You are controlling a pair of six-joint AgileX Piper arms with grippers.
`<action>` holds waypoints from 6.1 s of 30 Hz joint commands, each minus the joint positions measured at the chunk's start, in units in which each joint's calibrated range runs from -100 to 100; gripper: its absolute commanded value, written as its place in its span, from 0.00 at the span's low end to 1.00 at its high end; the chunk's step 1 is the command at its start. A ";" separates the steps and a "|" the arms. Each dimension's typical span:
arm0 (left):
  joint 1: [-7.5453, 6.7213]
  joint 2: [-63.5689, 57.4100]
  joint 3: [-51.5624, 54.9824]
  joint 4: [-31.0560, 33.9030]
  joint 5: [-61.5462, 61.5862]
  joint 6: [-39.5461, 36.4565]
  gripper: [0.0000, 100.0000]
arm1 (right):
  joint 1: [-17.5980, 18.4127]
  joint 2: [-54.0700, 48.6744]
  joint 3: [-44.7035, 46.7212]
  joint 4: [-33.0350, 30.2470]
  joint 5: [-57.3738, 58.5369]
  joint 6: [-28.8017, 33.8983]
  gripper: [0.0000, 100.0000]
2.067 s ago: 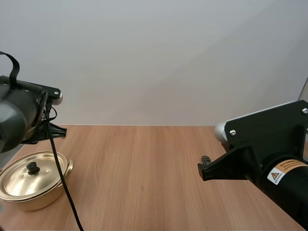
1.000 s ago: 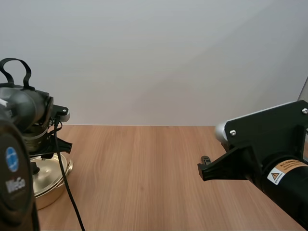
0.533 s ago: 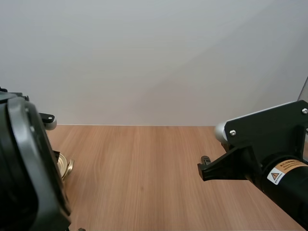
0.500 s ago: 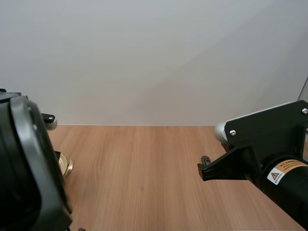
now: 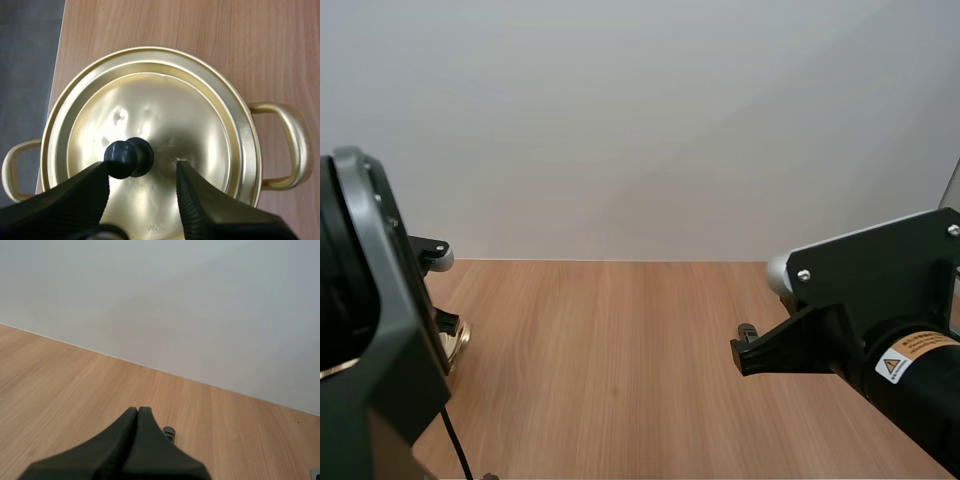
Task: Open the pot, put the car inside, and close it
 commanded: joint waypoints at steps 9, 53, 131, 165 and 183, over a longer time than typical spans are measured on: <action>0.04 0.30 -2.02 0.33 -3.86 -0.02 0.69 | 0.01 0.00 0.00 0.05 0.04 -0.02 0.00; 1.40 4.76 -4.43 -12.15 -0.15 6.42 0.00 | 0.01 0.00 0.00 -0.16 0.10 -0.02 0.00; 1.40 -48.68 -32.42 -56.84 21.36 8.49 0.00 | -4.96 84.99 -18.22 -0.32 -27.61 0.36 0.81; 1.40 -48.68 -32.42 -56.45 20.44 8.49 0.00 | -4.96 95.07 -20.08 -3.02 -35.11 -5.18 0.00; 1.40 -51.78 -33.96 -36.21 -6.86 -4.77 0.00 | 9.84 81.29 -40.41 58.05 -0.64 -45.46 0.00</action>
